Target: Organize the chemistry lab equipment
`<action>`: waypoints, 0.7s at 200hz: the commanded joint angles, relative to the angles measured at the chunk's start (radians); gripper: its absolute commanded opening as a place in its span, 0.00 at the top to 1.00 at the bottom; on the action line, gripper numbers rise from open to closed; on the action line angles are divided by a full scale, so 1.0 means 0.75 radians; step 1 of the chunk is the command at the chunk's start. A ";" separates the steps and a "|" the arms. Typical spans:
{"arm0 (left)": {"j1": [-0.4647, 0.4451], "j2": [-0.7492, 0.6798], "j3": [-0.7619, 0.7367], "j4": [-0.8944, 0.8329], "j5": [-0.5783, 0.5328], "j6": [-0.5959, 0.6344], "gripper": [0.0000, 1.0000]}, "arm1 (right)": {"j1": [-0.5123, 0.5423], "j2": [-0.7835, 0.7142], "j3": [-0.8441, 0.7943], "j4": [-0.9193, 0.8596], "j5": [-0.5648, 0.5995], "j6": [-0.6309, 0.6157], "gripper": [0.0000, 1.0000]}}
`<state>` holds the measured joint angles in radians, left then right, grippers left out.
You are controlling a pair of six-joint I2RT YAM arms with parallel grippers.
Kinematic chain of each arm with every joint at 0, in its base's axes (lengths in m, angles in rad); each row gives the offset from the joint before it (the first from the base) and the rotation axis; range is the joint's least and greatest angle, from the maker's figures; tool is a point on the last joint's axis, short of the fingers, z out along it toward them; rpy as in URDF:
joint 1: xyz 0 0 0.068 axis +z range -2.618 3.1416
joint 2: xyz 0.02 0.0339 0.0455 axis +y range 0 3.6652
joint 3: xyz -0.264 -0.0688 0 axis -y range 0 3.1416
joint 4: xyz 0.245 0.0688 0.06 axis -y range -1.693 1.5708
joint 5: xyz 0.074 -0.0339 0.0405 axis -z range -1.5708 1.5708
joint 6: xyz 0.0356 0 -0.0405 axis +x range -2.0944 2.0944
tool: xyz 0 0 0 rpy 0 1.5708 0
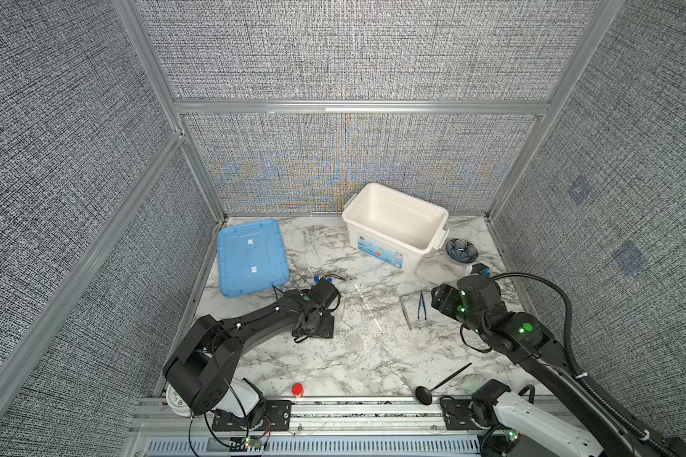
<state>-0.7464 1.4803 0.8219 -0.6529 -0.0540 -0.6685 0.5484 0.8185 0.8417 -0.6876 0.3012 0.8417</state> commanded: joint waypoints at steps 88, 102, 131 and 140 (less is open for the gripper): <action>-0.225 -0.088 -0.098 -0.066 -0.057 -0.352 0.23 | -0.003 -0.016 -0.012 -0.015 -0.084 -0.064 0.22; -0.252 -0.094 -0.111 -0.068 -0.062 -0.386 0.23 | -0.003 -0.009 -0.003 -0.029 -0.090 -0.073 0.22; -0.308 -0.095 -0.112 -0.090 -0.079 -0.449 0.23 | -0.004 -0.022 -0.008 -0.028 -0.111 -0.070 0.22; -0.324 -0.098 -0.107 -0.106 -0.087 -0.462 0.23 | -0.003 -0.028 -0.011 -0.028 -0.115 -0.069 0.22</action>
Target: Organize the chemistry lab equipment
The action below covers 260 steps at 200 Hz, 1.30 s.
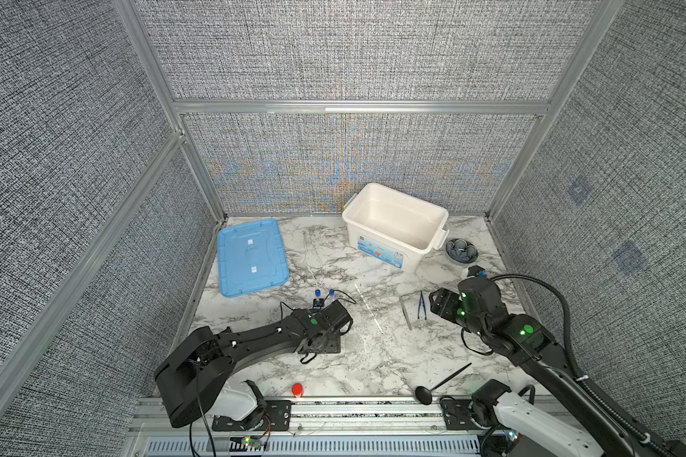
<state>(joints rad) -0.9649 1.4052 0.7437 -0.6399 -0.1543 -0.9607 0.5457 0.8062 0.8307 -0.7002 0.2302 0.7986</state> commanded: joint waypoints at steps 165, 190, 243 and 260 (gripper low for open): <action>-0.207 -0.034 0.015 -0.209 0.016 -0.256 0.17 | 0.001 -0.179 -0.092 -0.045 -0.041 0.021 0.22; -0.207 -0.034 0.030 -0.260 0.005 -0.294 0.14 | 0.001 -0.193 -0.103 -0.052 -0.040 0.028 0.22; -0.229 -0.172 0.111 -0.428 -0.039 -0.278 0.09 | 0.001 -0.193 -0.094 -0.059 -0.074 0.037 0.22; -0.231 -0.273 0.142 -0.500 -0.051 -0.268 0.09 | 0.001 -0.159 -0.074 -0.064 -0.097 0.035 0.22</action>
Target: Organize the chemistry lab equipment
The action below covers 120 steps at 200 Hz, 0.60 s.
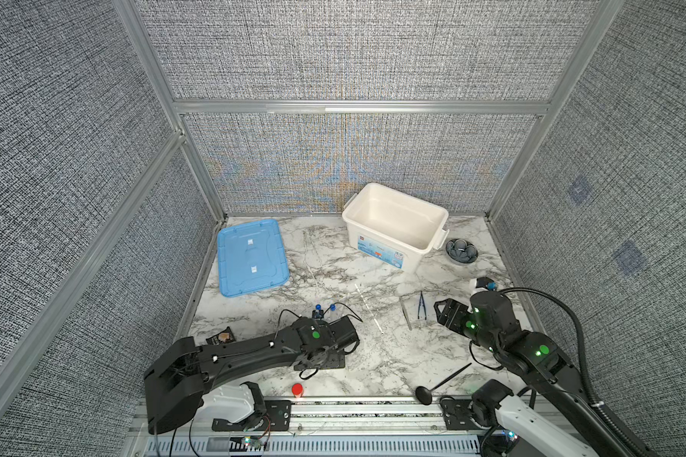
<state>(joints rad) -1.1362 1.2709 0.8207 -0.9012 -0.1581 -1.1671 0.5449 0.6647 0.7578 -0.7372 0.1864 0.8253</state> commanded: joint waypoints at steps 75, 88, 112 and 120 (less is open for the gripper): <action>0.011 -0.342 0.567 -0.539 -0.342 0.357 0.05 | 0.002 0.313 0.183 -0.047 -0.211 -0.185 0.22; 0.066 -0.360 0.600 -0.500 -0.397 0.487 0.02 | 0.002 0.373 0.215 -0.043 -0.134 -0.194 0.22; 0.367 -0.360 0.560 -0.349 -0.246 0.717 0.01 | -0.011 0.456 0.281 -0.043 -0.018 -0.175 0.21; 0.480 -0.350 0.553 -0.293 -0.152 0.778 0.01 | -0.032 0.483 0.304 -0.041 -0.009 -0.169 0.20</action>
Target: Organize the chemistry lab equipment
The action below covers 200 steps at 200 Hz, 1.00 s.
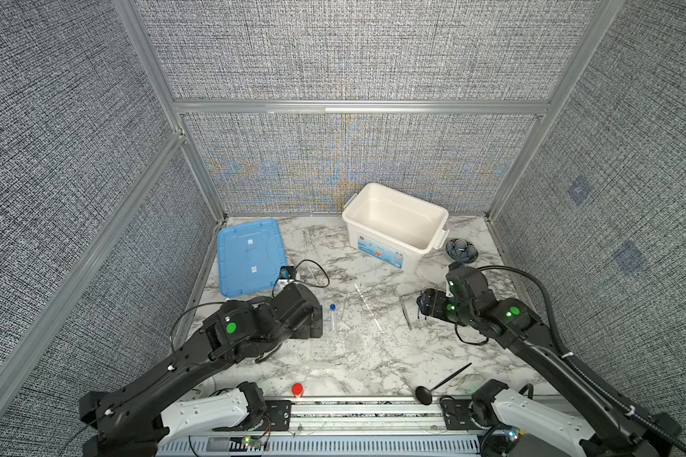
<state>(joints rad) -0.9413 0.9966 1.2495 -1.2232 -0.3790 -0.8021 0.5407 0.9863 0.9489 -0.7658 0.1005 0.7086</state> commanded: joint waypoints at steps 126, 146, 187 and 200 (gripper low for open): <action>1.017 0.487 0.125 0.445 0.642 0.597 0.01 | -0.437 0.824 0.760 -0.053 -0.122 0.133 0.34; 1.025 0.552 0.132 0.493 0.638 0.632 0.01 | -0.436 0.934 0.857 -0.096 -0.103 0.151 0.40; 1.028 0.657 0.172 0.476 0.575 0.655 0.01 | -0.424 1.075 0.933 -0.101 -0.142 0.204 0.57; 1.028 0.672 0.164 0.472 0.576 0.650 0.01 | -0.417 1.101 0.959 -0.138 -0.091 0.166 0.62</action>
<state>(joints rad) -0.1730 1.4834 1.3716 -0.8764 0.0731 -0.3283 0.2199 1.7901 1.6382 -0.8162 -0.0044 0.8429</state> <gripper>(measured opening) 0.994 0.419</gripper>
